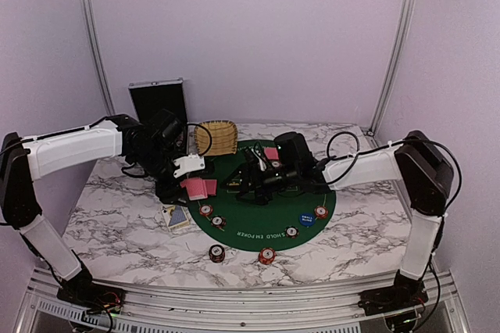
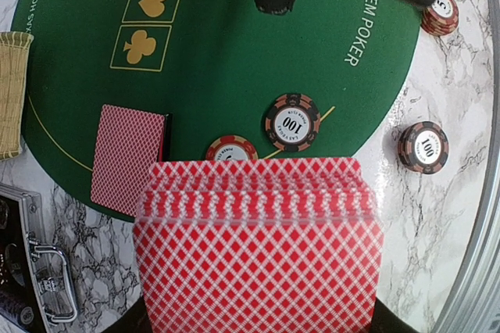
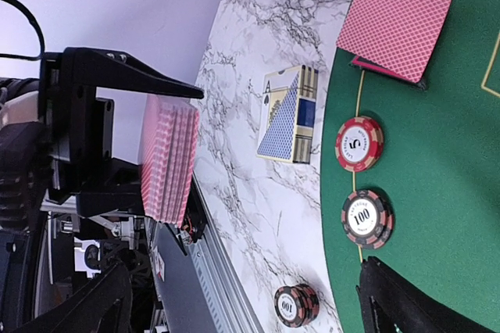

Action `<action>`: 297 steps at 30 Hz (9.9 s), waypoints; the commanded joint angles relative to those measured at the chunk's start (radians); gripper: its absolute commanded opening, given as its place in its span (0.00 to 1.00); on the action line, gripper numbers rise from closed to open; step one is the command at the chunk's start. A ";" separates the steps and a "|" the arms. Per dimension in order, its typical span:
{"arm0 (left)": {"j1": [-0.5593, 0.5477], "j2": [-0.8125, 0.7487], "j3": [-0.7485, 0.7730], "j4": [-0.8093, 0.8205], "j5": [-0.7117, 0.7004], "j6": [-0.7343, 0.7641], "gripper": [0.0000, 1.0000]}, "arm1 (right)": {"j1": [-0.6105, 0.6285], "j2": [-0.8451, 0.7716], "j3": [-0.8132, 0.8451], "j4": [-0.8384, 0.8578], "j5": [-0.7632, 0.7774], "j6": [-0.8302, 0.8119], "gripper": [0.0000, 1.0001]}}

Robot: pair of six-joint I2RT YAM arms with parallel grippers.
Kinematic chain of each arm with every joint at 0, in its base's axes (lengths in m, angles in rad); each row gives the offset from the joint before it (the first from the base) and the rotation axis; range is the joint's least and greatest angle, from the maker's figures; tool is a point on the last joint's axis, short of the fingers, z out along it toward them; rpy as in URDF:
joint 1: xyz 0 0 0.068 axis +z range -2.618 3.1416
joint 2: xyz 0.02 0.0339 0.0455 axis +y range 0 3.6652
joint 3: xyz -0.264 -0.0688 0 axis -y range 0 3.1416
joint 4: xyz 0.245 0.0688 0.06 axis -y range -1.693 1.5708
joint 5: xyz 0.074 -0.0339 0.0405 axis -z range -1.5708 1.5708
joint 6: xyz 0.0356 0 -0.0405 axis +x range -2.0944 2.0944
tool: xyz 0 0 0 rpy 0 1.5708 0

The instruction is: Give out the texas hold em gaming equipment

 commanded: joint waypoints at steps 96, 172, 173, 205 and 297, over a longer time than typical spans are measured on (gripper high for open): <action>-0.007 0.014 0.060 -0.001 0.027 -0.025 0.17 | 0.024 0.111 0.166 0.094 0.014 0.149 0.32; -0.006 -0.004 0.051 -0.025 0.025 -0.019 0.17 | -0.234 -0.181 -0.086 -0.619 0.356 -0.411 0.47; -0.006 -0.005 0.051 -0.025 0.024 -0.020 0.17 | -0.234 -0.189 -0.079 -0.619 0.360 -0.407 0.50; -0.006 -0.007 0.061 -0.025 0.024 -0.027 0.16 | 0.022 -0.023 0.038 0.054 0.028 0.084 0.99; -0.003 -0.026 0.067 -0.024 0.037 -0.037 0.15 | 0.050 0.187 0.196 0.134 0.016 0.178 0.40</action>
